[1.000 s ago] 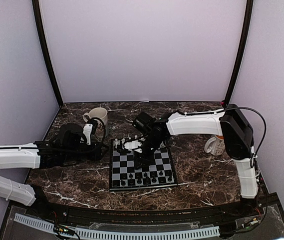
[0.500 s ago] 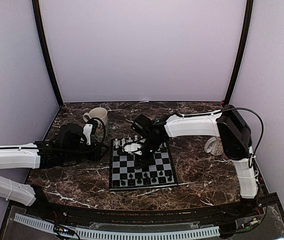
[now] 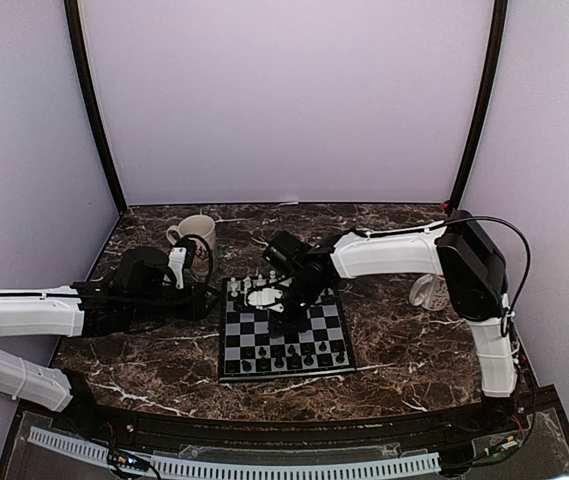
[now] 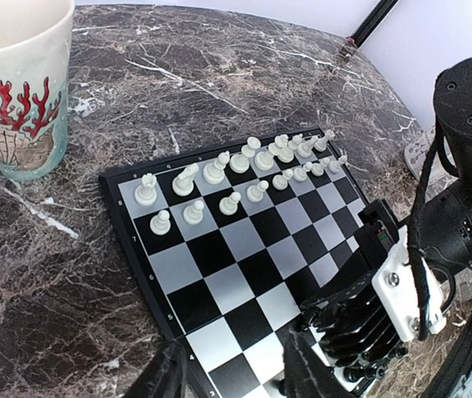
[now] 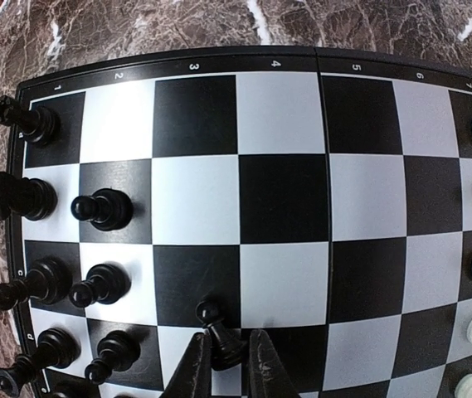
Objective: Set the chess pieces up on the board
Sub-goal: Pick up the pawn from the chessboard, then pass from the right arm to the left
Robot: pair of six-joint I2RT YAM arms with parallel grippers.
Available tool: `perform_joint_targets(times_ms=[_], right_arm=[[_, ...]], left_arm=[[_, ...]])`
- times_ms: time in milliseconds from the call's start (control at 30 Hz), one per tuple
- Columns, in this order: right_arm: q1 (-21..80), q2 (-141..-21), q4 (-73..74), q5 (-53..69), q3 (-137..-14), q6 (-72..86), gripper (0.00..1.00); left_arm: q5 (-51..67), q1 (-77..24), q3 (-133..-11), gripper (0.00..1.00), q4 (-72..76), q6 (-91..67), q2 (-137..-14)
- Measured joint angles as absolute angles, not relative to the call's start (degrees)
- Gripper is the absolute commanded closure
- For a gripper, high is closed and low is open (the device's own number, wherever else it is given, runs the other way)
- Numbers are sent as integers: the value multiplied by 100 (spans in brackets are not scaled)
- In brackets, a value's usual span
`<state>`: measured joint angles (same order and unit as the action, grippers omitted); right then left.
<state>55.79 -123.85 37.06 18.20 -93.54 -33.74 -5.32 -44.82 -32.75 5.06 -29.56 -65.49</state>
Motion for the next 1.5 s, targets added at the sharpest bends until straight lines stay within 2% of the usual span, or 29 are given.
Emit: perform_joint_targets(times_ms=[233,567,800,1033,1500], right_arm=[[5472,-12293,3730,2056,-9242,-3022,90],[4646,-12116,3675,3437,-9233,-2036,90],[4499,-12116,3581,4106,-9240,-1503,90],[4499,-12116,3529,4392,-9255,-1282,89],[4499,-12116,3470,4525,-9255,-1186,89]], left_arm=[[-191,-4407,-3273,58,1041,-3675,-6973],[694,-4392,-3081,59,2311,-4447,-7642],[1400,-4394,-3015,69,3301,-4873,-8261],[1833,-4405,-3024,65,4071,-5175,-8823],[2338,-4442,-3114,74,4974,-5531,-9529]])
